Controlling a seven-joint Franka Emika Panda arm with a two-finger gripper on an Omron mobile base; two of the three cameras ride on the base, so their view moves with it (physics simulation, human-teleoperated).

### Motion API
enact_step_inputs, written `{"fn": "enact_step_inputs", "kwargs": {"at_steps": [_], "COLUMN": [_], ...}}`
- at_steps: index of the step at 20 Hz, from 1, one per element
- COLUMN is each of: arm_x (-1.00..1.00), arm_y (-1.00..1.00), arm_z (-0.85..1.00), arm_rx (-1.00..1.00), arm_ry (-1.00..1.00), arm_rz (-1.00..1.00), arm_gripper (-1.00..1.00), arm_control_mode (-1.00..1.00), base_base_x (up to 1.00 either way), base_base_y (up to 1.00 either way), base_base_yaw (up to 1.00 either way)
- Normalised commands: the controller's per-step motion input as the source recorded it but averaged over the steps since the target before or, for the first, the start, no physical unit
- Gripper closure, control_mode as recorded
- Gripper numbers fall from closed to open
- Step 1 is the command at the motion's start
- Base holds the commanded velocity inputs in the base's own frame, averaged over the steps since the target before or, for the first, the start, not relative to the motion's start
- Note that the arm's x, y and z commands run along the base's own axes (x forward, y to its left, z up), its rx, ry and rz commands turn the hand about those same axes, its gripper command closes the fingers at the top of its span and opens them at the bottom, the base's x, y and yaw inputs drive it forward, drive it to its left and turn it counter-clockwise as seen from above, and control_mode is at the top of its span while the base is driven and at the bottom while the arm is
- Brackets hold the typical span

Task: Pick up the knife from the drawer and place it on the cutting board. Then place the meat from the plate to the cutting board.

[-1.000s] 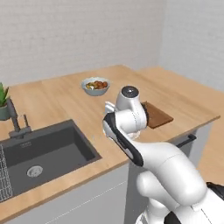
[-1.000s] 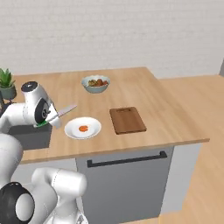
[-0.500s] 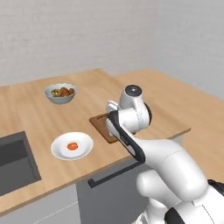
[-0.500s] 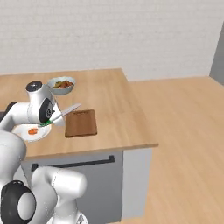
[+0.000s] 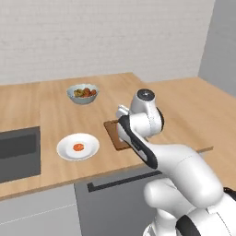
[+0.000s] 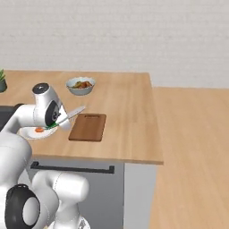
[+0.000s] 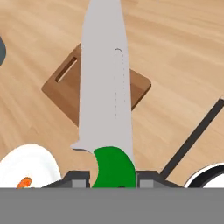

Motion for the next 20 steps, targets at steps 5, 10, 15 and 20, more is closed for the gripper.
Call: {"fn": "enact_step_inputs", "kwargs": {"at_steps": [5,10,15,20], "arm_x": [0.00,0.00,0.00,0.00], "arm_y": [0.00,0.00,0.00,0.00], "arm_z": [0.00,0.00,0.00,0.00], "arm_rx": [0.00,0.00,0.00,0.00], "arm_ry": [0.00,0.00,0.00,0.00], "arm_rz": [0.00,0.00,0.00,0.00], "arm_gripper": [1.00,1.00,1.00,1.00], "arm_control_mode": [1.00,1.00,1.00,1.00], "base_base_x": [-0.17,0.04,0.45,0.51], "base_base_y": [0.28,0.89,0.28,-0.52], "base_base_yaw": [0.28,0.06,0.00,0.07]}}
